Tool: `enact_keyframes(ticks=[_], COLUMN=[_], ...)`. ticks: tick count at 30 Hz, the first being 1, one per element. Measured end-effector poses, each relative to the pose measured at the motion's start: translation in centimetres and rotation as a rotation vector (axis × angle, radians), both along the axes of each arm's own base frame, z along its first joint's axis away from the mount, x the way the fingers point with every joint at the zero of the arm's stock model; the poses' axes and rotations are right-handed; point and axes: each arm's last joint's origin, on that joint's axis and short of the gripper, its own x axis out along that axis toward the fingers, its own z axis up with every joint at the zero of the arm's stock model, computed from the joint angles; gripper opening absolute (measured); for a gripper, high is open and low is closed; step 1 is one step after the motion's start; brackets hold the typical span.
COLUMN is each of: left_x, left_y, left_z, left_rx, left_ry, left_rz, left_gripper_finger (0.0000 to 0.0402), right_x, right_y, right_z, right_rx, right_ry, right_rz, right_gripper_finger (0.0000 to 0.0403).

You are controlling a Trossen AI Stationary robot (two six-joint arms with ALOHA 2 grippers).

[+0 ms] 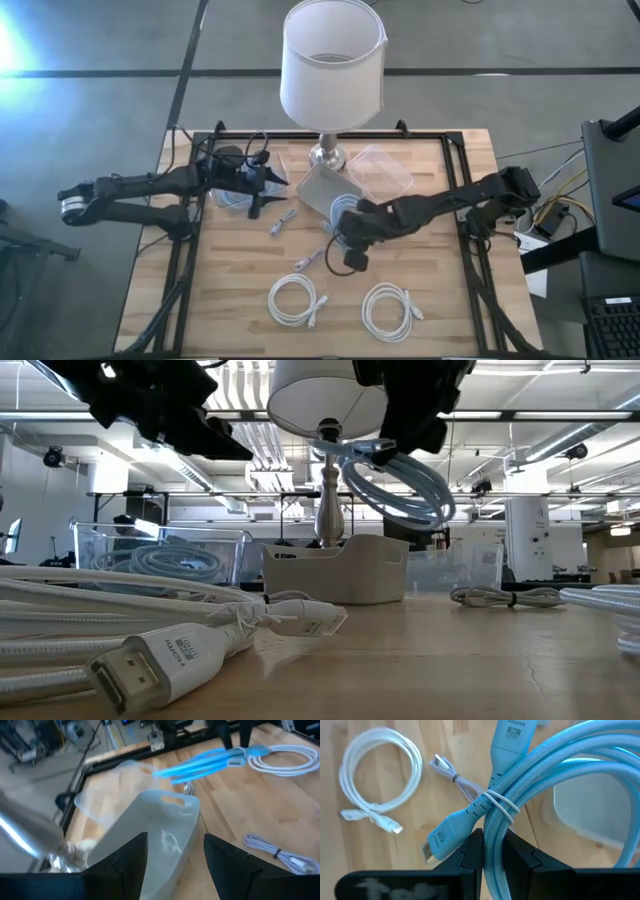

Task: Pick & Place USB Port
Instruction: Put the blue HDMI cable into the left transparent bin

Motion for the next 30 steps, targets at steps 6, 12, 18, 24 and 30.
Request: enact_keyframes(ticks=[6,12,18,24,30], left_x=[1.3,2.6,4.1,5.2,6.0], left_y=[-0.4,-0.9,-1.1,-1.3,-1.9], left_z=[-0.3,-0.7,-0.9,-1.4,-1.9], left_rx=[0.091,0.18,0.266,0.316,0.338], left_ry=[-0.032,-0.069,-0.146,-0.185,-0.202], left_rz=[-0.066,-0.129,-0.166,-0.191,-0.221], left_gripper_finger=[0.0197,0.0197,0.0197,0.0197,0.0197], right_x=[1.3,1.8,2.1,2.4,2.3], right_y=[-1.9,-3.8,-5.0,-5.4,-5.3], right_z=[0.6,0.9,1.1,1.4,1.4], right_rx=[0.034,0.075,0.128,0.151,0.15], right_ry=[-0.107,-0.144,-0.185,-0.22,-0.22], right_rz=[0.052,0.038,0.068,0.108,0.116], right_gripper_finger=[0.0054,0.0054,0.0054,0.0054,0.0054])
